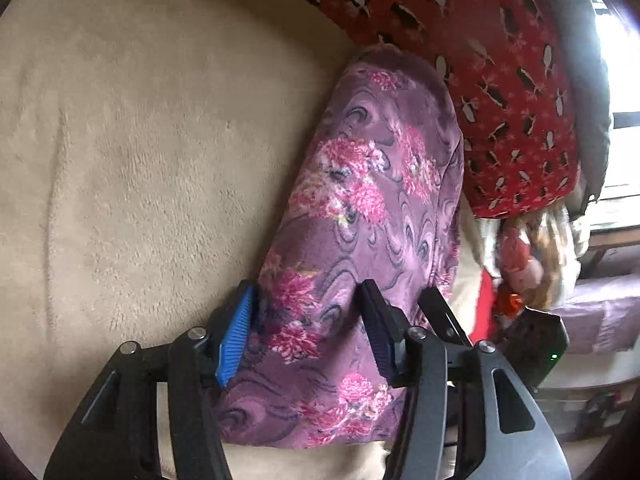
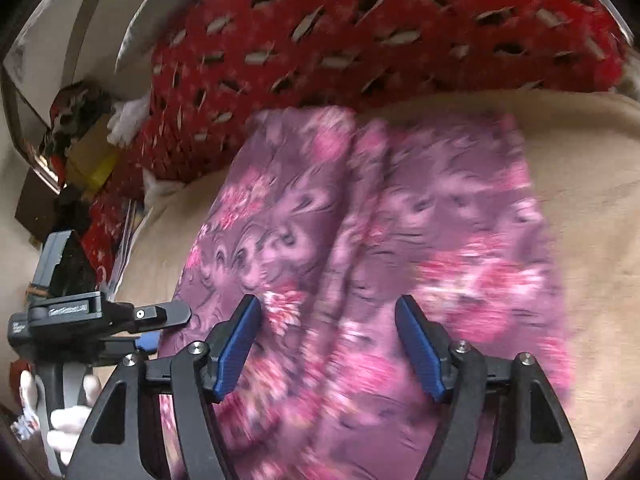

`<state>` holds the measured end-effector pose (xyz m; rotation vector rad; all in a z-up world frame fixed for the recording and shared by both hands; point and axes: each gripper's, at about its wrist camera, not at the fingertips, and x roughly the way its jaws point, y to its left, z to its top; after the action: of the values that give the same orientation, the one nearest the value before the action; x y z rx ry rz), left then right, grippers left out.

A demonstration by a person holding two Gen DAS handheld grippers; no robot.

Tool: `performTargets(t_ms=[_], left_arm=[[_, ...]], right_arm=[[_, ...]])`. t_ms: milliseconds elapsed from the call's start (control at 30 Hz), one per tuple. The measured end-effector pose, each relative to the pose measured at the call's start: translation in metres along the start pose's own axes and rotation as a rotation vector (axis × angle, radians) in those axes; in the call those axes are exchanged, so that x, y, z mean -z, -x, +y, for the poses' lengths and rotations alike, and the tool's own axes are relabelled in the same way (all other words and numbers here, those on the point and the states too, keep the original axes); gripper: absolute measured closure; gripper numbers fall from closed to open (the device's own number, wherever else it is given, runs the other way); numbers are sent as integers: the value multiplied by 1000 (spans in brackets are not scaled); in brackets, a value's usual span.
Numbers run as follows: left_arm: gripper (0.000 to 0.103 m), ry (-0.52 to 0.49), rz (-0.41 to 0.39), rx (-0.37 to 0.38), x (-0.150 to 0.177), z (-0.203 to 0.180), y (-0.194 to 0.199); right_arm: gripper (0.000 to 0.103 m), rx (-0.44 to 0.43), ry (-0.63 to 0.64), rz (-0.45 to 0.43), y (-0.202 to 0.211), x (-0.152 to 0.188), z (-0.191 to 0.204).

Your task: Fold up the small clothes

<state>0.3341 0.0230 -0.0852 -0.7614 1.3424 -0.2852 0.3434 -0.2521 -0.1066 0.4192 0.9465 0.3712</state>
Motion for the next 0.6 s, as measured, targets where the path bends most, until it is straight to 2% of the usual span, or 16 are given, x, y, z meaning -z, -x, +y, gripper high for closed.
performTargets(t_ms=[67,100,133,233,400,500,600], left_arm=[[51,27,11,33,2,9,2],[51,36,14,44,2,12,3],[51,37,14,46,3,10,2],[51,13,-4,34,6,2,8],[51,-48,-38,13,12,-18,23],[51,-99,-33,-30,21,-34,19],[51,-148,5,-89,34,-47,0]], right_arm=[[50,-47,48,3,-9,1,14],[69,-35,86,9,-12,2,21],[78,-18,149,12,-14,3,31],[84,-1,253,-12,-2,2,47],[85,6,277,-93,44,-5,42],[85,39,244,-107,67,-9,19],[85,77,173,-96,71,-8,-13]])
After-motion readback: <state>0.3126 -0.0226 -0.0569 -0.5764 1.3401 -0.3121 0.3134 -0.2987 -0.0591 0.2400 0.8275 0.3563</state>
